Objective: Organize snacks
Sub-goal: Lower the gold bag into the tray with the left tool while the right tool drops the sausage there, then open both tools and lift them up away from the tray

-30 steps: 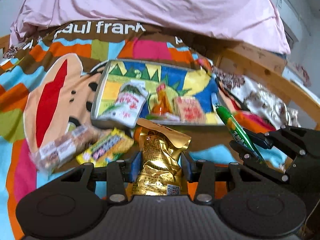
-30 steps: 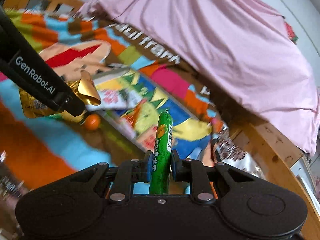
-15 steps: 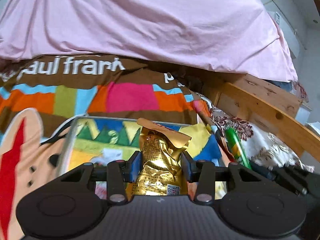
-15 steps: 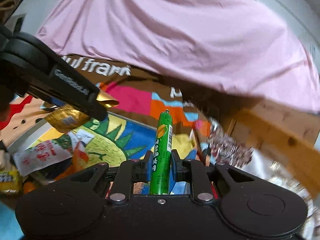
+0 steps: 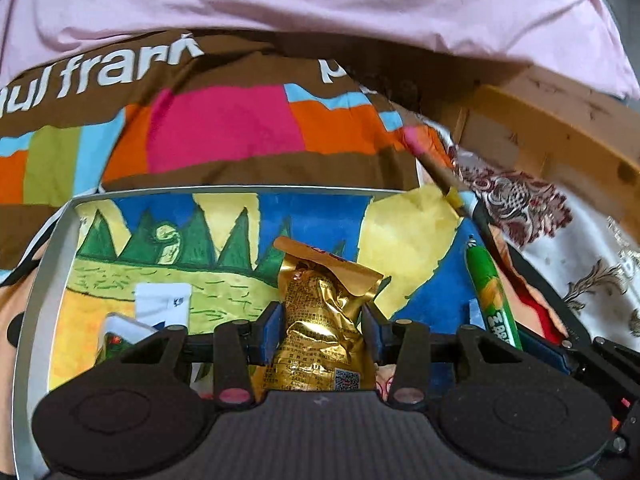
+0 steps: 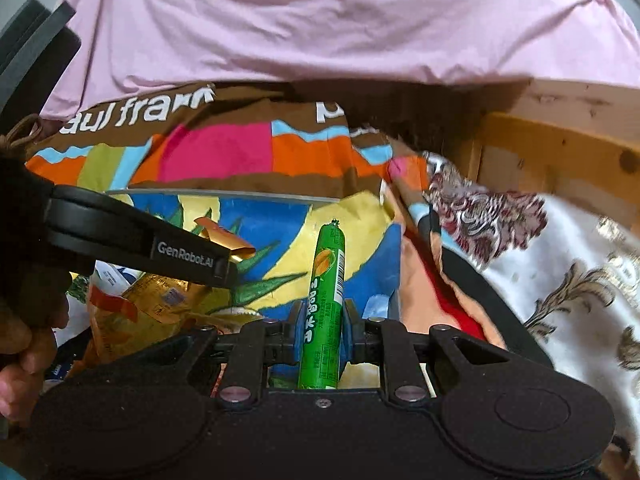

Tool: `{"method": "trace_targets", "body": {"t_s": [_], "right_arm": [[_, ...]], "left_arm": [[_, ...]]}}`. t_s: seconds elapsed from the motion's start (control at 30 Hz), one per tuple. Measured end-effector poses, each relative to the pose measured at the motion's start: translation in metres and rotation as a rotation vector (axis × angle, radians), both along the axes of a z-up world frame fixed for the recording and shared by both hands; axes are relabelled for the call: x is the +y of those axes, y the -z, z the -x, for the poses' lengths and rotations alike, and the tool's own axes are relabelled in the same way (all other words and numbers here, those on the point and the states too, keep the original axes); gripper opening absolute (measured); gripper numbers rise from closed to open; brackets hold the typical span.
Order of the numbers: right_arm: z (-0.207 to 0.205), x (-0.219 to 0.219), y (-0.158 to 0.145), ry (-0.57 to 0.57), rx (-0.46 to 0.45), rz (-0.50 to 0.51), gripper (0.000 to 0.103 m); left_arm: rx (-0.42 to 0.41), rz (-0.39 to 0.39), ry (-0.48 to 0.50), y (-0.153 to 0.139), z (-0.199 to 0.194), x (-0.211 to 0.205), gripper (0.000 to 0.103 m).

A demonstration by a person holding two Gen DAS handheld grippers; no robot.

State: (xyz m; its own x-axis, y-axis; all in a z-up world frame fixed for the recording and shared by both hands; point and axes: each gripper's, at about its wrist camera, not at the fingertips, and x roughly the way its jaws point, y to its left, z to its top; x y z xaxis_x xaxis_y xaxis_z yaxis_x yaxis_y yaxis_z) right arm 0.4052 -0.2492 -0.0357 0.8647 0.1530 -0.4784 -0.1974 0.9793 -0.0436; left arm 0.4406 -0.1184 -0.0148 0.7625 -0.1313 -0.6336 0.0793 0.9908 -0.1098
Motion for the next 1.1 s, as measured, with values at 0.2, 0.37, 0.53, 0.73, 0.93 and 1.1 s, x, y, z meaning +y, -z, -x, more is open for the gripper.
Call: {"method": "trace_targets", "body": {"t_s": [0.2,0.37,0.53,0.73,0.93,1.1], "right_arm": [[-0.005,0.005,0.016,-0.01,0.056,0.026,0.021],[0.0,0.005,0.014,-0.018,0.038,0.021,0.031],[0.016,0.004,-0.004,-0.032,-0.025,0.006,0.043],[0.047,-0.007,-0.04,-0.029,-0.132,-0.051,0.062],[0.091,-0.012,-0.083,-0.044,-0.249,-0.062,0.078],[0.135,-0.013,-0.11,-0.063,-0.325,-0.084,0.092]], "left_arm": [[0.05,-0.054,0.003,0.01,-0.011,-0.01,0.047],[0.064,-0.057,0.012,0.015,-0.011,-0.011,0.059],[0.015,-0.005,-0.004,-0.003,0.001,-0.003,0.078],[-0.093,0.065,-0.036,-0.037,0.035,0.012,0.091],[-0.238,0.085,-0.074,-0.076,0.089,0.029,0.102],[-0.305,0.114,-0.122,-0.1,0.136,0.049,0.102]]}}
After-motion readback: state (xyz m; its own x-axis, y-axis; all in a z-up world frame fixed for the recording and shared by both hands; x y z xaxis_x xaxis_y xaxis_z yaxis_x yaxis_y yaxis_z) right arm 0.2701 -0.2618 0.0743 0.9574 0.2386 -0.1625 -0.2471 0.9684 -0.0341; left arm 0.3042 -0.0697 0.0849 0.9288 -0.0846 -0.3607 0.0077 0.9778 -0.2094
